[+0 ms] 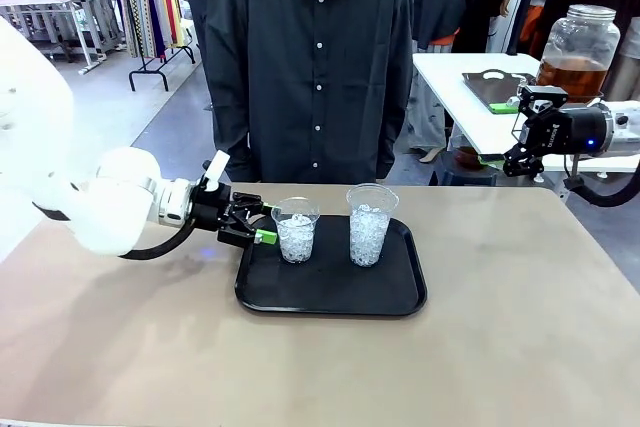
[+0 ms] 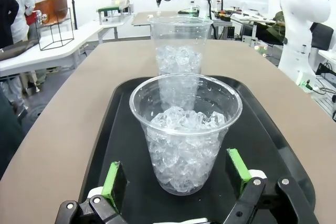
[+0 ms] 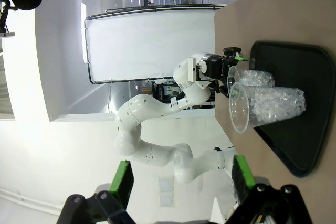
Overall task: Pour the drink into the iced cup.
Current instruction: Pick up the iced cup indicated by the human and present it to them.
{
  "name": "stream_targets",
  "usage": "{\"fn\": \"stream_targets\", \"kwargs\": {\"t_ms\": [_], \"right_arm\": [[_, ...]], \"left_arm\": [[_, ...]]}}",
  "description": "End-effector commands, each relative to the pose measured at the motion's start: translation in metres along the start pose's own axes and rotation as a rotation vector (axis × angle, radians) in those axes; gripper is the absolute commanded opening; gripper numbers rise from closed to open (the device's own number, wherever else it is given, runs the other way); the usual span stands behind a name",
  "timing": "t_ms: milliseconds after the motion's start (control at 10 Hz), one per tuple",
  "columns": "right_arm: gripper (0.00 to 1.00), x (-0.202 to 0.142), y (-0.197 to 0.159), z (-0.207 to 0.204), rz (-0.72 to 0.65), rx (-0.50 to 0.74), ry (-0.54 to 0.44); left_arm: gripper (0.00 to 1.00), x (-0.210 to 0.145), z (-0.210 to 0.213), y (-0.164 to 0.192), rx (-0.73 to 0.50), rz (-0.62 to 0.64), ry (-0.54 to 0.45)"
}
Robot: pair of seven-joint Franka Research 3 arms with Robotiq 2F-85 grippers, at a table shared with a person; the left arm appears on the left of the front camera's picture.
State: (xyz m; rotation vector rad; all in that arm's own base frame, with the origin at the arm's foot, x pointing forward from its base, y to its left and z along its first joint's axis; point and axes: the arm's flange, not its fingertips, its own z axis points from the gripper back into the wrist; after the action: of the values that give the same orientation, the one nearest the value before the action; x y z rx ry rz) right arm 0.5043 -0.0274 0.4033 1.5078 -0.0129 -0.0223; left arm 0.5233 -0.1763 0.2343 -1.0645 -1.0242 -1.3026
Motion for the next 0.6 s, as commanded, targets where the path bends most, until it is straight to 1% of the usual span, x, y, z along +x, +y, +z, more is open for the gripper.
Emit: {"fn": "stream_targets", "kwargs": {"t_ms": [0,500], "right_arm": [[1.0,0.0,0.001,0.0,0.003,0.0,-0.001],[1.0,0.0,0.001,0.0,0.003,0.0,-0.001]], "left_arm": [[1.0,0.001,-0.012,0.005,0.007,-0.018,-0.012],[1.0,0.007,-0.027,0.0,-0.014,0.0,-0.018]]}}
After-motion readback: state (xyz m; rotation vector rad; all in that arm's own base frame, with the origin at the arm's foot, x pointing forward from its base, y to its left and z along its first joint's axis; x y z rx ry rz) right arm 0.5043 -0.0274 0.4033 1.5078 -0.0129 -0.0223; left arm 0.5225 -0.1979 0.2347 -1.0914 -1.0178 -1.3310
